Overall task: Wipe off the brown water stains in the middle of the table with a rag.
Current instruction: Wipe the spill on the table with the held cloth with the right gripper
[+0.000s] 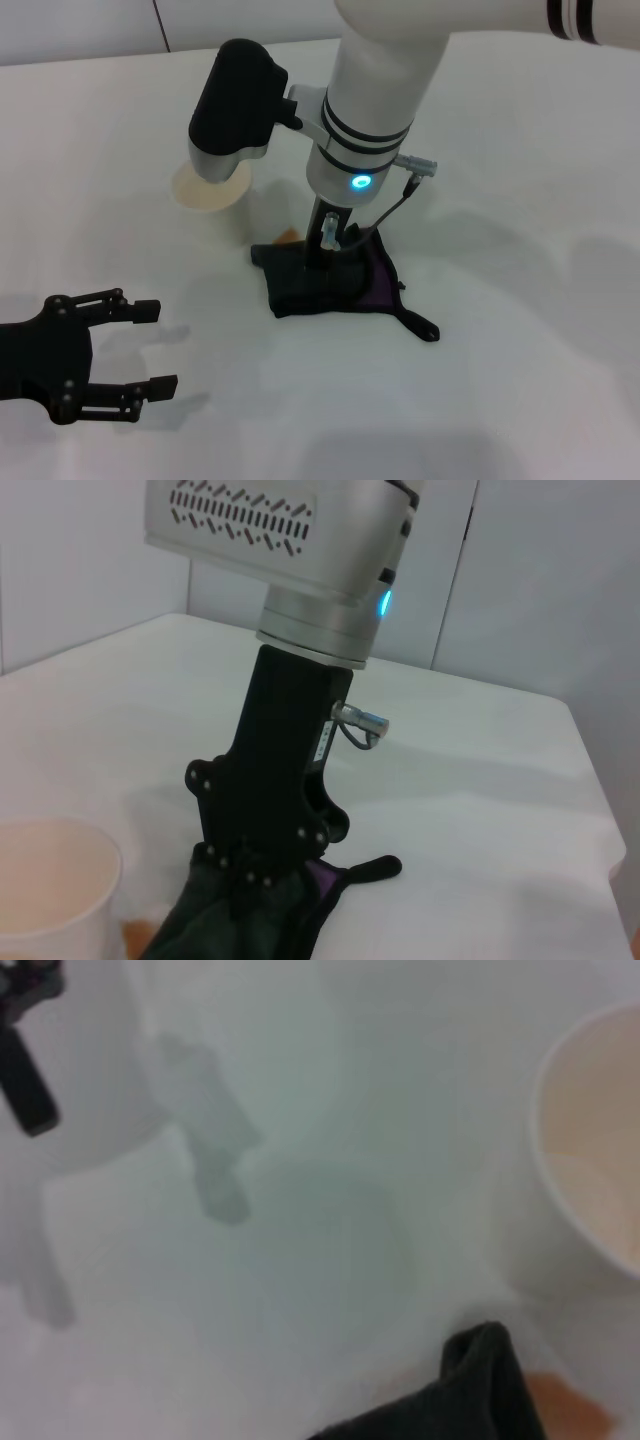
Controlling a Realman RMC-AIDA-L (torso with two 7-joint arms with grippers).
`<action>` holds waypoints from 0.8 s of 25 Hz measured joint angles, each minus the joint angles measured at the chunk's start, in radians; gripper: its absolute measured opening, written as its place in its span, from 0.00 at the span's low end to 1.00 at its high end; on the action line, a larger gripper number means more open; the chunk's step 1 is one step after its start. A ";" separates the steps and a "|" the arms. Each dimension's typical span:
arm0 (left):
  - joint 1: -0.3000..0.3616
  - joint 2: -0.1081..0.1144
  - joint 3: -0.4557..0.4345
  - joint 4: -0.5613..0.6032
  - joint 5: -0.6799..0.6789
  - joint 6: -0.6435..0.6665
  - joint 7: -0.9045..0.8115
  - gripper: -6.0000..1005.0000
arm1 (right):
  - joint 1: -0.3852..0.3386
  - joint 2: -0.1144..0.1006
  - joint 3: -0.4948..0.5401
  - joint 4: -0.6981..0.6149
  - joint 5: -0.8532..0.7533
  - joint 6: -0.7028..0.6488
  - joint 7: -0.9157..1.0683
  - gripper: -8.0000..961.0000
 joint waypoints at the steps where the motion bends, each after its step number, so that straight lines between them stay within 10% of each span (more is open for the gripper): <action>1: 0.001 0.000 0.000 0.000 -0.001 0.000 0.000 0.86 | 0.003 0.000 -0.001 0.005 0.000 0.005 0.000 0.03; 20: 0.008 0.001 0.000 0.001 -0.001 0.000 0.004 0.86 | 0.023 0.000 0.053 0.083 -0.065 0.069 0.004 0.03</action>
